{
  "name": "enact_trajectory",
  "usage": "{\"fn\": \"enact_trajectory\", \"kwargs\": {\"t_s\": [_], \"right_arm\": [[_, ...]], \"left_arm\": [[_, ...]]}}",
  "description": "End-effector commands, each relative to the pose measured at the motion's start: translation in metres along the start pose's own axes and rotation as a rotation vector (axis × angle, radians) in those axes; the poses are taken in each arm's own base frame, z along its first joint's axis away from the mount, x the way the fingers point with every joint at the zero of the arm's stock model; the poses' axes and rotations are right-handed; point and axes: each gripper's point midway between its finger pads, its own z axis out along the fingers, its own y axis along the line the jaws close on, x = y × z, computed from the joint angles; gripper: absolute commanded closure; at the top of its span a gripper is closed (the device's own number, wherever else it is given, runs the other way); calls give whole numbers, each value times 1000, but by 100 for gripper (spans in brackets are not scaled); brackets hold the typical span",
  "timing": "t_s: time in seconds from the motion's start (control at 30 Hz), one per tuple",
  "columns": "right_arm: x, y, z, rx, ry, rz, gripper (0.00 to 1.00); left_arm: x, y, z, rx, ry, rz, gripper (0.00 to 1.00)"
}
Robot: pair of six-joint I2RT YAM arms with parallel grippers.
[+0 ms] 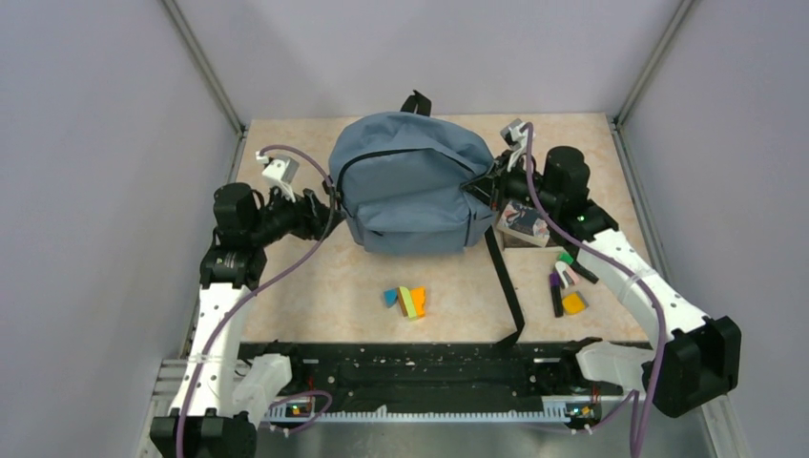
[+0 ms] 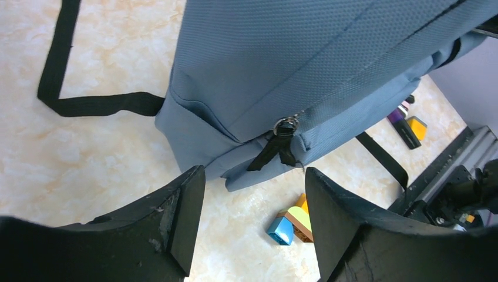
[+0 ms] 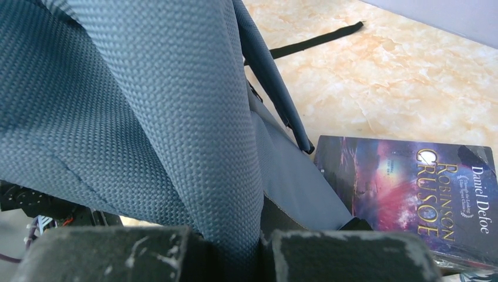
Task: Pack the student bag
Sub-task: Pick up the student bag at the center of the board, then unzip the student bag at the center of the board.
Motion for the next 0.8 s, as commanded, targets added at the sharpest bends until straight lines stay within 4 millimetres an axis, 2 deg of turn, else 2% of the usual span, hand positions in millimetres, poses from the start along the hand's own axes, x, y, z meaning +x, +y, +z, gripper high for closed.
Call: {"fn": "enact_trajectory", "kwargs": {"t_s": [0.0, 0.3, 0.47, 0.57, 0.77], "right_arm": [[-40, 14, -14, -24, -124, -68, 100], [-41, 16, -14, -33, -127, -70, 100], [-42, 17, -14, -36, -130, -71, 100], [-42, 18, -15, -41, -131, -73, 100], [-41, 19, -14, -47, -131, -73, 100]], "left_arm": [[-15, -22, 0, 117, -33, 30, 35], [-13, -22, 2, 134, -24, 24, 46], [-12, -13, 4, 87, -18, 17, 53], [-11, -9, 8, 80, -10, 0, 54], [-9, -13, 14, 126, 0, -35, 54]]}}
